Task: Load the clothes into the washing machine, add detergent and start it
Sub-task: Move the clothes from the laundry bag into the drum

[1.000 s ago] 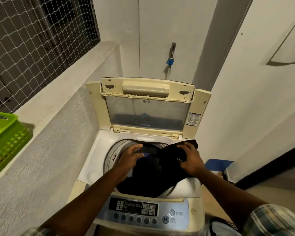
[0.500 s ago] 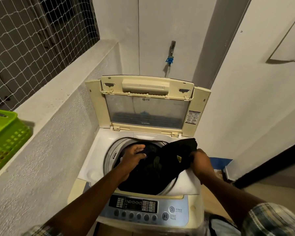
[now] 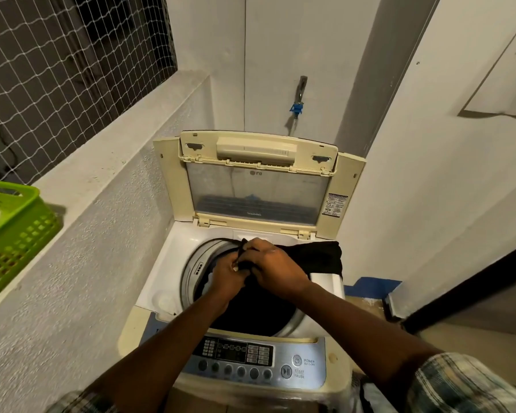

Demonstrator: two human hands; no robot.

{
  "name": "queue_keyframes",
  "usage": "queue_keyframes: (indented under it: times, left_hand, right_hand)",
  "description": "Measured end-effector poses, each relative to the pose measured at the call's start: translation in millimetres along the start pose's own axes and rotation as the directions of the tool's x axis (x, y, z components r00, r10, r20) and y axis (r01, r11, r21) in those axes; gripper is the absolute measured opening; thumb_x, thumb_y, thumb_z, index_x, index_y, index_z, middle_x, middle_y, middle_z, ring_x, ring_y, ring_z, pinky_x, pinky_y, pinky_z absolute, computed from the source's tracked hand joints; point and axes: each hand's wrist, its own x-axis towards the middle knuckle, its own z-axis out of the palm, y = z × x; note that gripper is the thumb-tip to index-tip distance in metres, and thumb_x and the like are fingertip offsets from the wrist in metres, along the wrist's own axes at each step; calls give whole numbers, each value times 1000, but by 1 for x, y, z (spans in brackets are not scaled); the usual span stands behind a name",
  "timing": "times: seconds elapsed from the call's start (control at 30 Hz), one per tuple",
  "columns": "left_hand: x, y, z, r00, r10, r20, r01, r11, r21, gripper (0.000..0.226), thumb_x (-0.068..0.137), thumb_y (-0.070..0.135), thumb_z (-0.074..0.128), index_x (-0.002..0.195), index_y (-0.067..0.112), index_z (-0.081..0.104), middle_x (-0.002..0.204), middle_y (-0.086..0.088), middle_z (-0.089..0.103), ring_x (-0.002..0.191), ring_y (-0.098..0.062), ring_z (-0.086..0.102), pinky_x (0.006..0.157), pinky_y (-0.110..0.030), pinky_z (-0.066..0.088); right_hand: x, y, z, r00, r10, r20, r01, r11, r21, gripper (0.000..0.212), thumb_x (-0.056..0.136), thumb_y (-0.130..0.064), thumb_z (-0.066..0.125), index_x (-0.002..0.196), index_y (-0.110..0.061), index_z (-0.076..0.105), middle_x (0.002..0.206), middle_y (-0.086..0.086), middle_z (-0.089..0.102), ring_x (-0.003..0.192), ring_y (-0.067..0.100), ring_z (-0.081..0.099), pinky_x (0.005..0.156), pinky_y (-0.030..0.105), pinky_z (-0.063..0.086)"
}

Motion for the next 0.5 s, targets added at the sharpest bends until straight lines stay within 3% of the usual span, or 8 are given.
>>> queue_keyframes:
  times: [0.07, 0.2, 0.37, 0.5]
  left_hand:
    - [-1, -3, -8, 997, -32, -71, 29, 999, -44, 26, 93, 3, 66, 106, 25, 70, 100, -4, 75, 93, -24, 73, 85, -46, 63]
    - [1, -18, -28, 976, -146, -164, 126, 984, -125, 40, 86, 6, 76, 123, 19, 69, 109, -8, 76, 96, -28, 74, 84, -52, 64]
    - [0, -27, -38, 983, -158, -92, 154, 987, -43, 60, 80, -3, 79, 134, 15, 59, 122, -8, 70, 110, -28, 69, 99, -50, 57]
    - [6, -33, -38, 981, -179, -71, 178, 984, -20, 64, 76, -5, 81, 133, 15, 60, 126, -8, 70, 112, -27, 69, 94, -43, 57]
  right_hand:
    - [-5, 4, -2, 999, 44, -13, -44, 999, -3, 41, 97, -11, 60, 137, -20, 63, 141, 4, 58, 126, 21, 56, 102, 32, 53]
    - [-31, 41, -4, 959, 284, 14, -283, 958, -54, 57, 90, -13, 64, 146, -25, 54, 148, -1, 50, 133, 24, 52, 102, 37, 55]
    - [-79, 112, -2, 738, 673, 58, -671, 740, -43, 70, 91, -18, 72, 155, -25, 44, 163, 6, 38, 144, 37, 45, 114, 49, 48]
    - [-94, 150, 2, 593, 796, 125, -805, 591, 57, 82, 96, -17, 70, 166, -20, 25, 170, 19, 26, 148, 45, 42, 120, 48, 39]
